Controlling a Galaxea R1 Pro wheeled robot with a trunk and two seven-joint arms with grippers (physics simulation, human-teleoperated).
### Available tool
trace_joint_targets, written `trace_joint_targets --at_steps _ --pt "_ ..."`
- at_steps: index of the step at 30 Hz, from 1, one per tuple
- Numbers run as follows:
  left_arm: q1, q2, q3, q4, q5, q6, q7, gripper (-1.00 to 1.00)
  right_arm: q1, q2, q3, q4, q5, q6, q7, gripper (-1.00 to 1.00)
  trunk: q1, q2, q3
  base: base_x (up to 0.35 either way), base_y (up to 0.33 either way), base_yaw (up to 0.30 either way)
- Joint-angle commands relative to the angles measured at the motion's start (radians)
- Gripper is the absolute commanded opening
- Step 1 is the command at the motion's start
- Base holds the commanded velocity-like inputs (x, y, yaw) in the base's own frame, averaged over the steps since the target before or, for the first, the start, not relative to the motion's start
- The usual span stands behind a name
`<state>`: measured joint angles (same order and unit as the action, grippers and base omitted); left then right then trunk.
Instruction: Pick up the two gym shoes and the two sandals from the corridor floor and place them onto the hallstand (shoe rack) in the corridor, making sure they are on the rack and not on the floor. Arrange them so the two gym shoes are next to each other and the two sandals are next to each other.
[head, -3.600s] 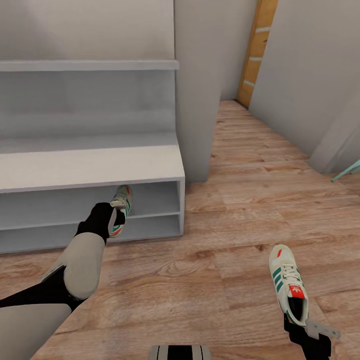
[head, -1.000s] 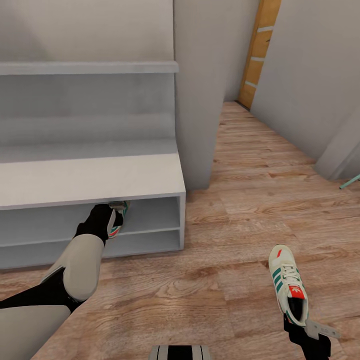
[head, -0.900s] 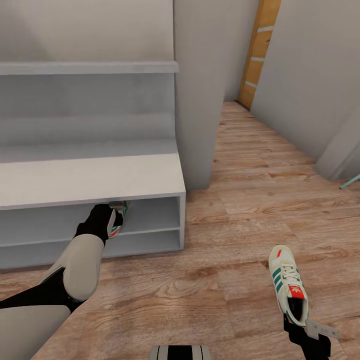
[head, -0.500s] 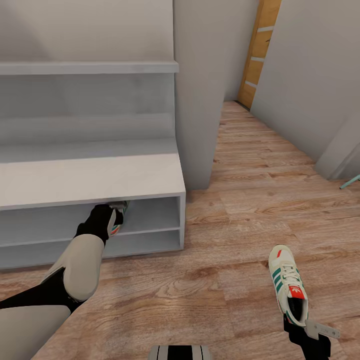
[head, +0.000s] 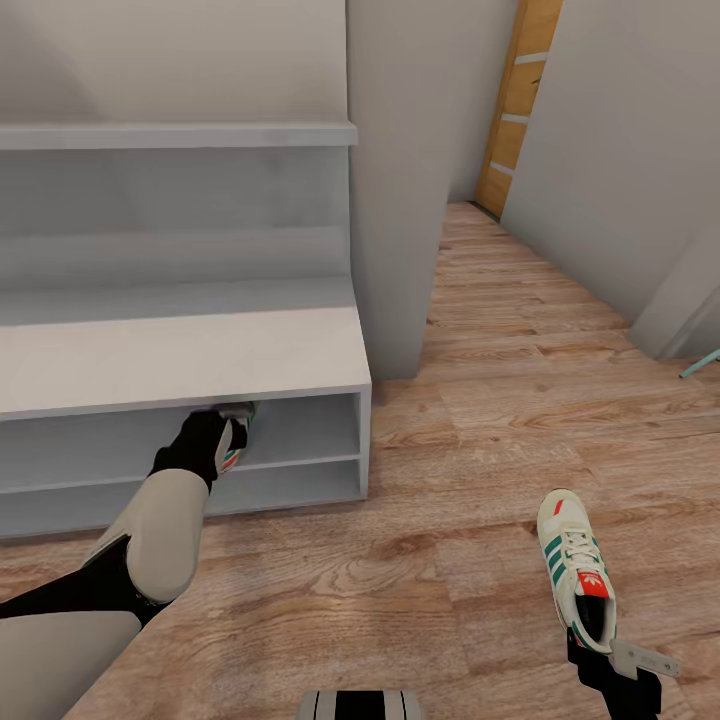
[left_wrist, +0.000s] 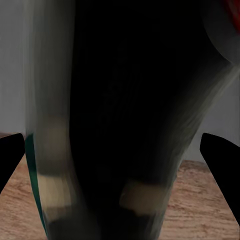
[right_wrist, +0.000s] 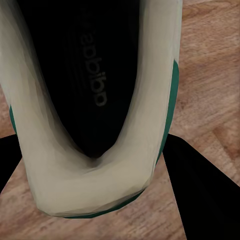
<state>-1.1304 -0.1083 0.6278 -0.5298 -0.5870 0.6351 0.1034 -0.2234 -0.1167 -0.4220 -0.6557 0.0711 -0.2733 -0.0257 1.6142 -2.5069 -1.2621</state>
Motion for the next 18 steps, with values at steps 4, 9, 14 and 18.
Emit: trace_joint_targets --at_steps 4,9,14,18 --pt "0.002 -0.001 0.009 0.009 0.004 -0.052 0.002 -1.00 -0.001 0.000 -0.001 0.001 0.007 -0.003 -0.003 -1.00 0.000 0.000 -0.001 0.000 0.000 0.000" --pt "0.003 -0.001 0.011 0.011 0.005 -0.086 0.002 -1.00 -0.001 -0.001 -0.001 0.000 0.007 -0.003 -0.003 -1.00 0.000 0.000 -0.001 0.000 0.000 0.000" --pt "0.003 -0.001 0.009 0.011 0.004 -0.091 0.002 -1.00 -0.001 0.000 -0.001 0.000 0.007 -0.003 -0.003 -1.00 0.000 0.000 -0.001 0.000 0.000 0.000" --pt "0.003 -0.001 0.009 0.011 0.004 -0.092 0.002 -1.00 -0.001 0.000 -0.001 0.000 0.007 -0.003 -0.003 -1.00 0.000 0.000 -0.001 0.000 0.000 0.000"
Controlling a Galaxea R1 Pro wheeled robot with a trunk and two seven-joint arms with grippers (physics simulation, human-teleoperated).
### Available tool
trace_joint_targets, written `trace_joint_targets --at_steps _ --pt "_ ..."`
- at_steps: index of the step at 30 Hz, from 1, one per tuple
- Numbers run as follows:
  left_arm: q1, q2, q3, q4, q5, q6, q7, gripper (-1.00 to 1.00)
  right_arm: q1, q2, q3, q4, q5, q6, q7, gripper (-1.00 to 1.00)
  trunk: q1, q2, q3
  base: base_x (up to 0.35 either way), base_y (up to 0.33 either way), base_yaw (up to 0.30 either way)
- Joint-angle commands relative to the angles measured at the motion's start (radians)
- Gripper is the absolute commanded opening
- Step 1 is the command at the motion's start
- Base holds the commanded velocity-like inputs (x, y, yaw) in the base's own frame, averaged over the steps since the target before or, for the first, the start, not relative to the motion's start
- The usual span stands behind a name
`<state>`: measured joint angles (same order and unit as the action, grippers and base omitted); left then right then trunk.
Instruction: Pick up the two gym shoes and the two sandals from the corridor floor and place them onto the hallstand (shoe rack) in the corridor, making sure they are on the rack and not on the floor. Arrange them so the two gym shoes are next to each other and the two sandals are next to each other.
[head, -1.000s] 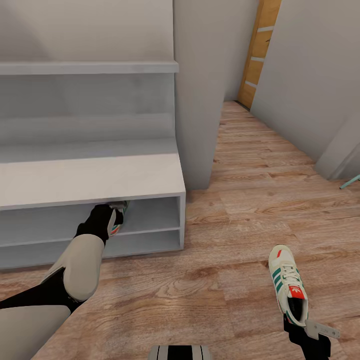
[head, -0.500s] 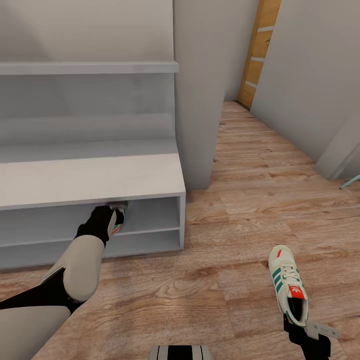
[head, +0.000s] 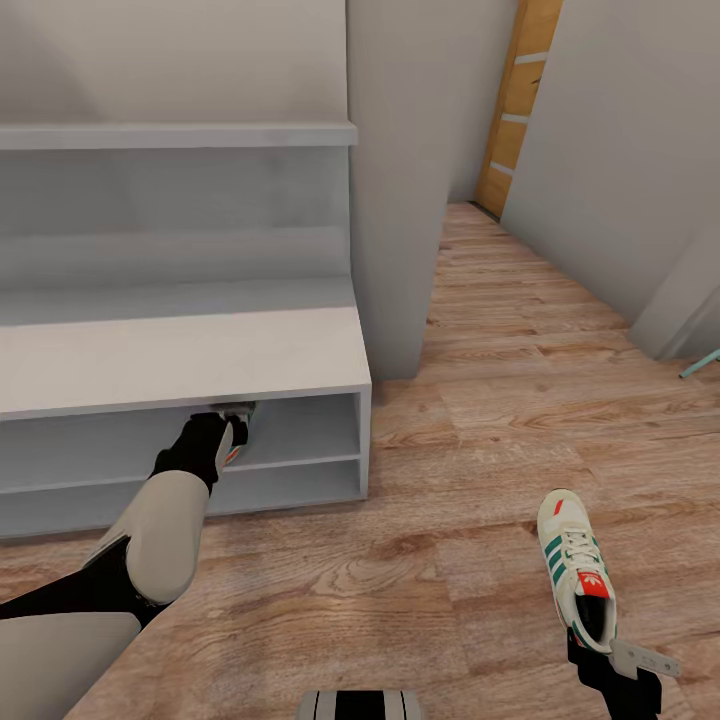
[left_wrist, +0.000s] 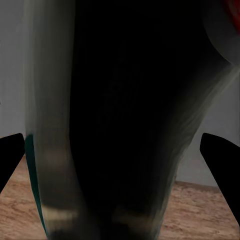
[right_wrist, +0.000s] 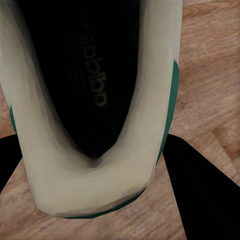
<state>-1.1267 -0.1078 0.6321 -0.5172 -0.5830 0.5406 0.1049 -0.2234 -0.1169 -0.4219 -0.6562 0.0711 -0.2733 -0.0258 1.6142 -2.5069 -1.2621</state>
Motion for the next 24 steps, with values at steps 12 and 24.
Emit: trace_joint_targets --at_steps 12,24 --pt "-0.001 -0.001 0.004 -0.001 0.001 0.002 0.001 -1.00 -0.001 0.000 -0.001 0.001 0.007 -0.003 -0.003 -1.00 0.000 0.000 -0.001 0.029 0.000 0.000" --pt "-0.001 -0.001 0.003 -0.001 0.000 0.004 0.001 -1.00 -0.001 0.000 -0.001 0.001 0.007 -0.003 -0.003 -1.00 0.000 0.000 -0.001 0.001 0.000 0.000"
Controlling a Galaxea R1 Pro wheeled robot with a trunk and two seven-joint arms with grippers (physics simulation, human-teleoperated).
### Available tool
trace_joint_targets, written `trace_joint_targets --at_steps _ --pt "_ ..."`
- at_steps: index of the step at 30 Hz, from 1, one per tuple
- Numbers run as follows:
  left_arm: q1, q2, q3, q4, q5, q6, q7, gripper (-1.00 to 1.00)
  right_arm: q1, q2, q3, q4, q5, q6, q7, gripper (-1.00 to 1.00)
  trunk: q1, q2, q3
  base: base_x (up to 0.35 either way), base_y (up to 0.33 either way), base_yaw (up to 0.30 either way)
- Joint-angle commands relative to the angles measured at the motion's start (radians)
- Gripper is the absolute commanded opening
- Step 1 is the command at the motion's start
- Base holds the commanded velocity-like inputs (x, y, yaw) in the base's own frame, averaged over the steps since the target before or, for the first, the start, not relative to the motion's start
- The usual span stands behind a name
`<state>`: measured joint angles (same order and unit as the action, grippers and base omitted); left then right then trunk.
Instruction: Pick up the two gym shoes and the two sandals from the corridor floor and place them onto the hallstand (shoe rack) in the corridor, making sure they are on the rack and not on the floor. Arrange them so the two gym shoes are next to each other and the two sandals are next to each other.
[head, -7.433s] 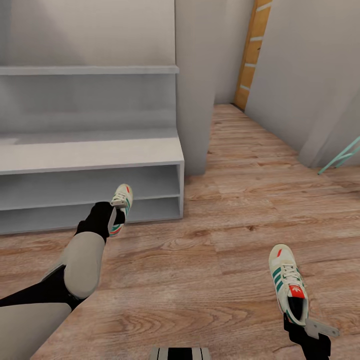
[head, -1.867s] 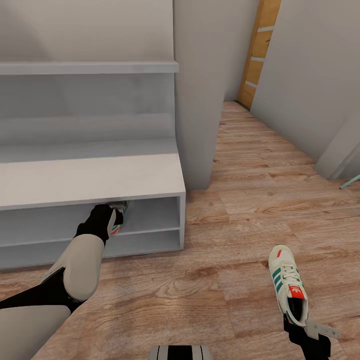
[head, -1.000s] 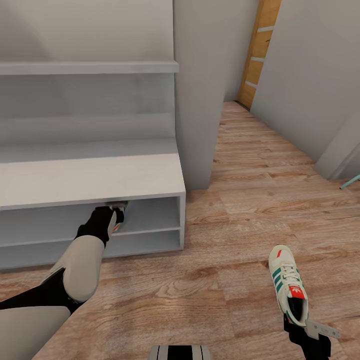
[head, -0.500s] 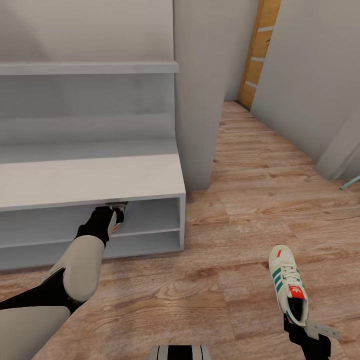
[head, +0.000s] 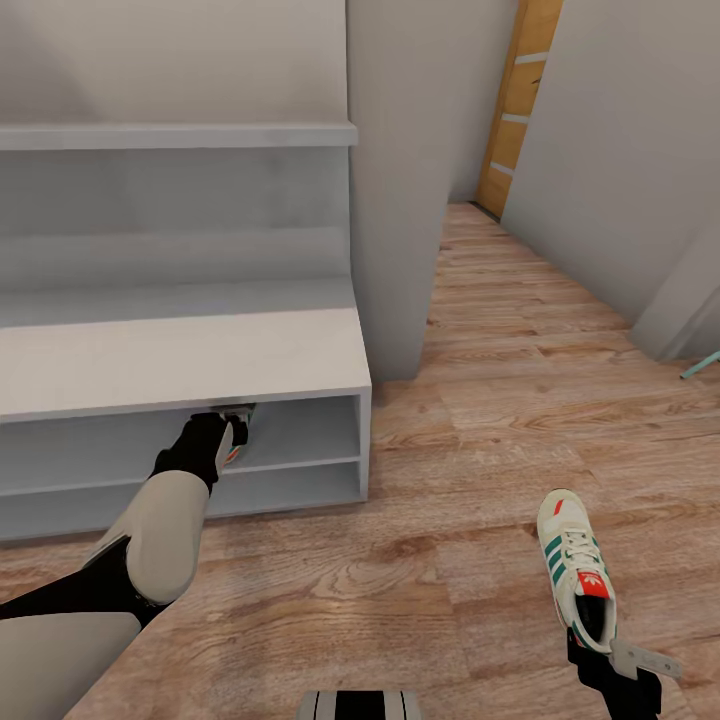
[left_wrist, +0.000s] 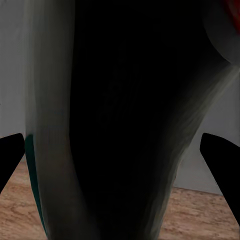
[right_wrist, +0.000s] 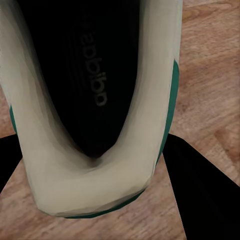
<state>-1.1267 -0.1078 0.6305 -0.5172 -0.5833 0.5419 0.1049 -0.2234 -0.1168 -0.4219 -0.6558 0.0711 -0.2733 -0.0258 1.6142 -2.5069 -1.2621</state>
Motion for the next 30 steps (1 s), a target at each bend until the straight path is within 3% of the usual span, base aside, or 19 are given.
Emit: trace_joint_targets --at_steps 1,23,24,30 --pt "-0.001 -0.001 0.005 -0.001 0.000 0.003 0.001 -1.00 -0.001 0.000 -0.001 0.001 0.007 -0.003 -0.003 -1.00 0.000 0.000 -0.001 0.000 0.000 0.000" --pt "-0.002 0.000 0.004 -0.001 0.000 0.003 0.001 -1.00 -0.001 0.000 -0.001 0.001 0.007 -0.003 -0.003 -1.00 0.000 0.000 -0.001 0.026 0.000 0.000" --pt "-0.002 0.000 0.003 -0.001 -0.001 0.004 0.001 1.00 -0.001 0.000 -0.001 0.001 0.007 -0.003 -0.003 -1.00 0.000 0.000 -0.001 0.000 0.000 0.000" --pt "-0.002 0.000 0.003 -0.001 -0.007 0.004 0.001 1.00 -0.001 0.000 -0.001 0.001 0.007 -0.003 -0.003 -1.00 0.000 0.000 -0.001 0.000 0.000 0.000"
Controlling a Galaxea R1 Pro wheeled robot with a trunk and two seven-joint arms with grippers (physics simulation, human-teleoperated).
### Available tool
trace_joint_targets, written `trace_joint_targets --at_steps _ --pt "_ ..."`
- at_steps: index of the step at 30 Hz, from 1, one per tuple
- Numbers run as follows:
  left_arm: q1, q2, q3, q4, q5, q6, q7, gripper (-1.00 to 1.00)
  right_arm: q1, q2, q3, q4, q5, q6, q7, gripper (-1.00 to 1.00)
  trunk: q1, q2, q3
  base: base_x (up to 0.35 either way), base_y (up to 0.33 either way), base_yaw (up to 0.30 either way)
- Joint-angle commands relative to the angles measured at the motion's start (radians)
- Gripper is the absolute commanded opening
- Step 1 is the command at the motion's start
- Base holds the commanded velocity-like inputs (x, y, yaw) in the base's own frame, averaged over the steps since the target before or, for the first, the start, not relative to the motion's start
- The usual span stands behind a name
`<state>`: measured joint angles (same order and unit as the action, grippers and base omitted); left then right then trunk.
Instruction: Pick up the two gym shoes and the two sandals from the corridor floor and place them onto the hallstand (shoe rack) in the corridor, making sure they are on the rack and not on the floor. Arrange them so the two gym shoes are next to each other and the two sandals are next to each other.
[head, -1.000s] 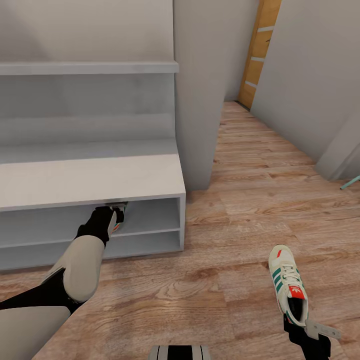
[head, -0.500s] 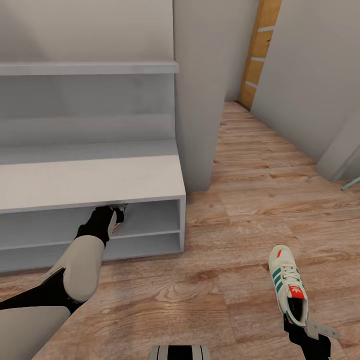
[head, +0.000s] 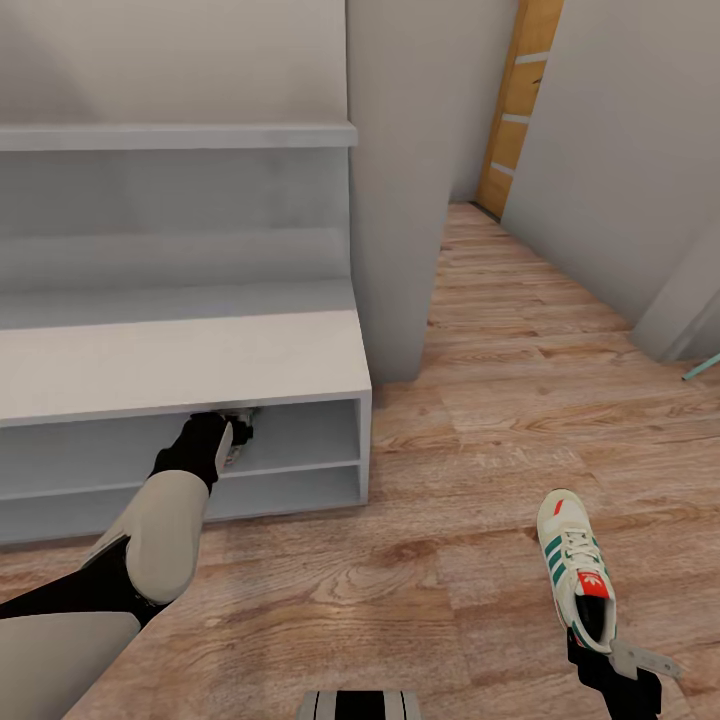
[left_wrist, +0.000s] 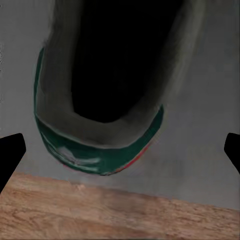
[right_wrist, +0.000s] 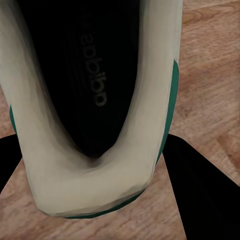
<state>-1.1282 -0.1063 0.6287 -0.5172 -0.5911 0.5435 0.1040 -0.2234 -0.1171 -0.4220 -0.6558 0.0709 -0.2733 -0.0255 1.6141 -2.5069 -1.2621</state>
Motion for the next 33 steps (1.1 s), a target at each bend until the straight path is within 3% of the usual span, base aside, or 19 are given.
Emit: trace_joint_targets --at_steps 1,22,33 --pt "-0.001 -0.001 0.005 -0.001 0.001 0.003 0.002 1.00 -0.001 0.000 -0.001 0.001 0.007 -0.003 -0.004 -1.00 0.000 0.000 -0.001 0.000 0.000 0.000" --pt "0.000 -0.001 0.003 -0.001 0.004 0.001 0.002 1.00 -0.001 0.000 -0.001 0.001 0.007 -0.003 -0.004 -1.00 0.000 0.000 -0.001 -0.003 0.000 0.000" --pt "0.001 -0.001 0.003 -0.001 0.005 0.001 0.002 1.00 -0.001 0.000 -0.001 0.001 0.007 -0.003 -0.004 -1.00 0.000 0.000 -0.001 -0.299 0.000 0.000"
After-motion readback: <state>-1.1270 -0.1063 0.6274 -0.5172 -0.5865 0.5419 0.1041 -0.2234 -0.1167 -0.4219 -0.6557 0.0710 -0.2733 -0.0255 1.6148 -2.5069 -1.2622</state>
